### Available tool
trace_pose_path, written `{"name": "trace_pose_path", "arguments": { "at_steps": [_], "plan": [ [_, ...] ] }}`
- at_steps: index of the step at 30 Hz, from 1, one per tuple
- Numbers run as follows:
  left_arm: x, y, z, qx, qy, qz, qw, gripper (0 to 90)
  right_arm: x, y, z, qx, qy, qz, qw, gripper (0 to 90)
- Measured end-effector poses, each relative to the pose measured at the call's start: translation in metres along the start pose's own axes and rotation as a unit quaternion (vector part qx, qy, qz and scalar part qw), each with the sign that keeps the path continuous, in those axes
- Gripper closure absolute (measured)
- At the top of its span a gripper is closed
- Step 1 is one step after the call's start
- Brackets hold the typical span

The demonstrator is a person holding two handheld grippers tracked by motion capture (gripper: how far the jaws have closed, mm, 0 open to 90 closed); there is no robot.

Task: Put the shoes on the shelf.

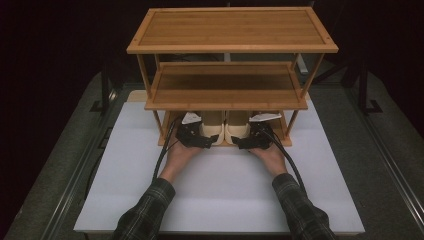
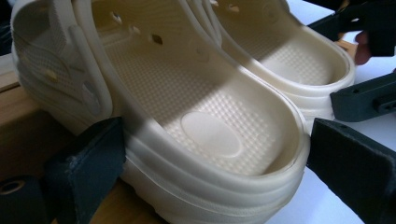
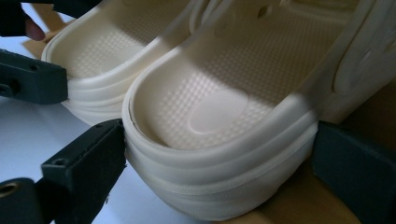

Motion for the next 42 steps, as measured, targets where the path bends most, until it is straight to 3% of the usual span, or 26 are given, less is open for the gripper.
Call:
{"name": "trace_pose_path", "arguments": {
  "at_steps": [2,6,19,24,25,26,32,42],
  "plan": [
    [0.000,-0.003,0.001,0.005,0.005,-0.008,0.9999,4.2,-0.004,-0.002,-0.002,0.007,0.016,-0.005,0.9998,4.6],
    [-0.001,-0.004,0.003,-0.001,0.004,-0.012,0.9999,4.2,-0.002,-0.005,-0.004,0.001,0.000,0.010,1.0000,4.4],
    [0.002,0.002,0.004,0.001,0.007,0.009,0.9999,5.0,0.001,-0.003,-0.005,-0.005,-0.005,0.007,0.9999,1.9],
    [0.001,0.020,0.004,-0.002,0.000,0.013,0.9999,5.0,0.005,0.010,-0.003,-0.012,-0.005,0.001,0.9999,1.8],
    [0.001,0.023,0.004,-0.002,-0.001,0.014,0.9999,5.0,0.005,0.012,-0.004,-0.012,0.011,-0.007,0.9998,1.5],
    [0.002,0.027,0.003,0.000,0.000,0.016,0.9999,5.0,0.008,0.016,-0.002,-0.014,-0.007,0.006,0.9999,0.3],
    [0.005,0.047,0.002,0.000,-0.019,0.019,0.9996,5.0,0.013,0.035,0.000,-0.011,-0.001,-0.006,0.9999,0.3],
    [0.025,0.086,0.000,0.004,-0.027,0.026,0.9993,5.0,0.023,0.073,0.000,-0.004,0.004,-0.014,0.9999,0.4]
  ]
}}
Point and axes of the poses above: each handheld gripper's, and its own axes: y roughly backward along the jaws, x roughly out of its underside, z roughly to its left, the point moved 8 cm from there along -y, roughly forward along the jaws, and after that the axes turned 10 degrees about y, right-handed, at the moved point
